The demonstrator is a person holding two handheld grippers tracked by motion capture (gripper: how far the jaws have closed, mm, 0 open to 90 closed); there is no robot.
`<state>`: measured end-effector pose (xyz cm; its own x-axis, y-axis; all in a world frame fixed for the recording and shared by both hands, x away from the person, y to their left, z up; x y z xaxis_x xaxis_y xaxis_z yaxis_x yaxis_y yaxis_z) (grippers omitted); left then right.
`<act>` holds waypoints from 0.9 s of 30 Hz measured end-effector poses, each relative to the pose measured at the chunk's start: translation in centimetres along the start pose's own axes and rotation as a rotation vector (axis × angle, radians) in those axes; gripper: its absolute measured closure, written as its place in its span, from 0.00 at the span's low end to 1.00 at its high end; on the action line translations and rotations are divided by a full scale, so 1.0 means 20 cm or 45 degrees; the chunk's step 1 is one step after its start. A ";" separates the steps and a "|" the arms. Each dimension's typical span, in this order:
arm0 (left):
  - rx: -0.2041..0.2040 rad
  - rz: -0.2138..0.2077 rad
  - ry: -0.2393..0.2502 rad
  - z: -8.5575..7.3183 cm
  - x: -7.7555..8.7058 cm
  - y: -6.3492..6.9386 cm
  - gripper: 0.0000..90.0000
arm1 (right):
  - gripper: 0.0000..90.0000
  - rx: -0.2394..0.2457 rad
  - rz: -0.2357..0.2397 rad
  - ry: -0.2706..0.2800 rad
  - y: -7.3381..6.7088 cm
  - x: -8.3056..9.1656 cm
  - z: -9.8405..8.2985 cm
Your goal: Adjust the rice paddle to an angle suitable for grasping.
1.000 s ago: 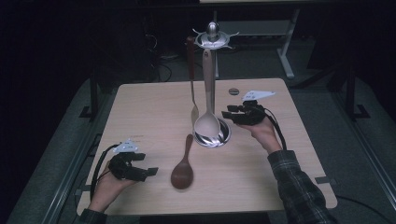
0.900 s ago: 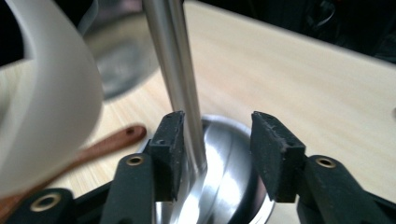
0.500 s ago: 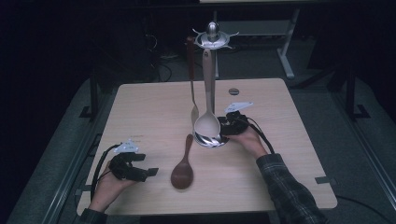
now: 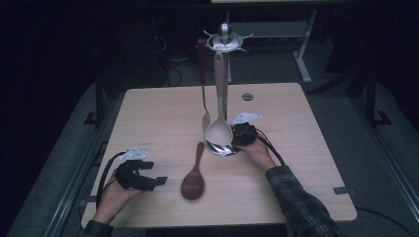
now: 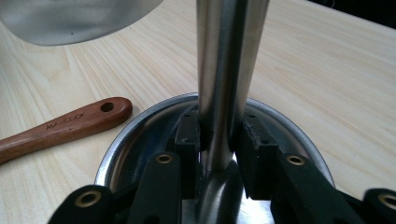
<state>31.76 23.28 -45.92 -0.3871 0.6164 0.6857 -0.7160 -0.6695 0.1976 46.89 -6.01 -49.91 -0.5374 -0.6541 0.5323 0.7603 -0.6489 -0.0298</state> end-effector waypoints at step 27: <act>-0.146 -0.118 0.120 0.66 0.18 0.12 0.89 | 0.80 0.018 -0.006 0.086 0.00 0.00 -0.03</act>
<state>36.30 18.33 -33.69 -0.3651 0.7129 0.5987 -0.8109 -0.5595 0.1717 46.68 -6.11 -50.43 -0.5643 -0.6760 0.4740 0.7623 -0.6470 -0.0152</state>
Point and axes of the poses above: each handheld gripper's, and its own axes: x roughly backward along the jaws, z roughly out of its top, y roughly to its right, the point moved 6 cm from there along -x, roughly forward along the jaws, and after that the axes turned 1 degree about -z, right-handed, at the moved point
